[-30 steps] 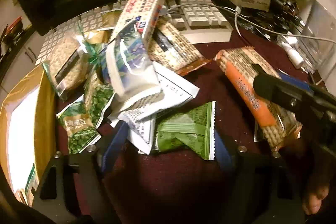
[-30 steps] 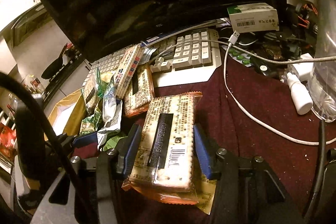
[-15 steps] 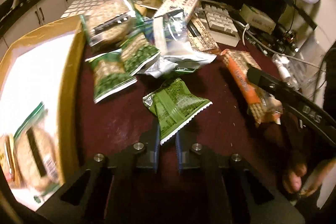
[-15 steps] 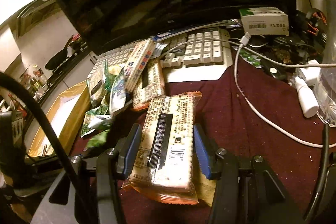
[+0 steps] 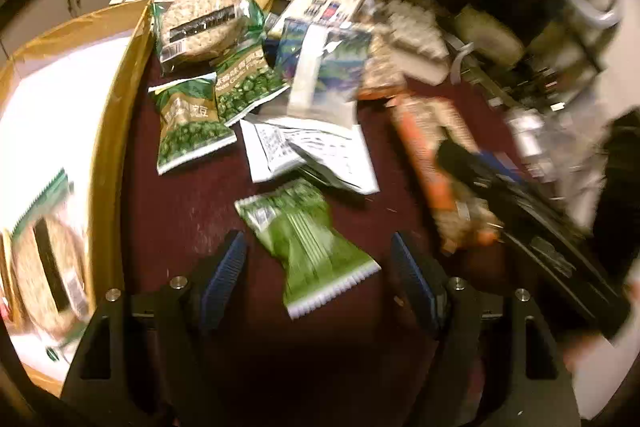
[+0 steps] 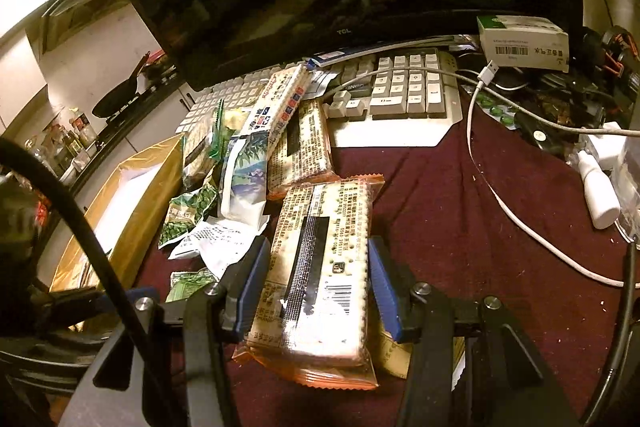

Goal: Organize snacks
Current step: 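Grasp the green pea snack bag with left gripper while right holds cracker pack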

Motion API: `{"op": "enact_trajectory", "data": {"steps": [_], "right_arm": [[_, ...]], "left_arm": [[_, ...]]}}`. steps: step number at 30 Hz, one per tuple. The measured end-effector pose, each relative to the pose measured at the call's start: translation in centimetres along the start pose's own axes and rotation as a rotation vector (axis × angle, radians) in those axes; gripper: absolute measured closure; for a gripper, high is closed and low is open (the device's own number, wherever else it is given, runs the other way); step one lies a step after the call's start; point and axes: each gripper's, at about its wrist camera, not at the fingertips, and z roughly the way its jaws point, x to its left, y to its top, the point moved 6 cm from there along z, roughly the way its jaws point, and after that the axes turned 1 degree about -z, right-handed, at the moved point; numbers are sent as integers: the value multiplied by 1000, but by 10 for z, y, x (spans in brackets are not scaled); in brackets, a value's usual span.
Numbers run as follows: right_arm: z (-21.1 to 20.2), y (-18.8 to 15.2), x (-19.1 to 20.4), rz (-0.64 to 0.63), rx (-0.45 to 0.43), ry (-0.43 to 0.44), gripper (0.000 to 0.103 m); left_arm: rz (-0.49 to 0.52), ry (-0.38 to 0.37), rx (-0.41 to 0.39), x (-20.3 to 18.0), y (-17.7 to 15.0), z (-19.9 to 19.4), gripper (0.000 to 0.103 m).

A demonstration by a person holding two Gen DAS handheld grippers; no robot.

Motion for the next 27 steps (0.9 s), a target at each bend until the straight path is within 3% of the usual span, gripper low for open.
{"op": "enact_trajectory", "data": {"steps": [4, 6, 9, 14, 18, 21, 24, 27], "right_arm": [[0, 0, -2, 10, 1, -2, 54], [1, 0, -2, 12, 3, -4, 54], [1, -1, 0, 9, 5, -3, 54], [-3, 0, 0, 9, -14, -6, 55], [-15, 2, 3, 20, -59, -8, 56], [-30, 3, 15, 33, -89, -3, 58], [-43, 9, 45, 18, -119, 56, 61], [-42, 17, 84, -43, -118, 126, 64]], "left_arm": [[7, 112, -32, 6, 3, 7, 53], [15, 116, -35, 10, -1, 3, 61], [1, 64, -38, 21, -12, -6, 65], [-54, -83, -54, 29, -25, -23, 66], [-60, -128, -108, 29, -28, -46, 66], [-65, -108, -174, 36, -27, -67, 66], [-86, -43, -258, 54, -25, -92, 66], [-138, -42, -291, 76, -20, -111, 66]]}}
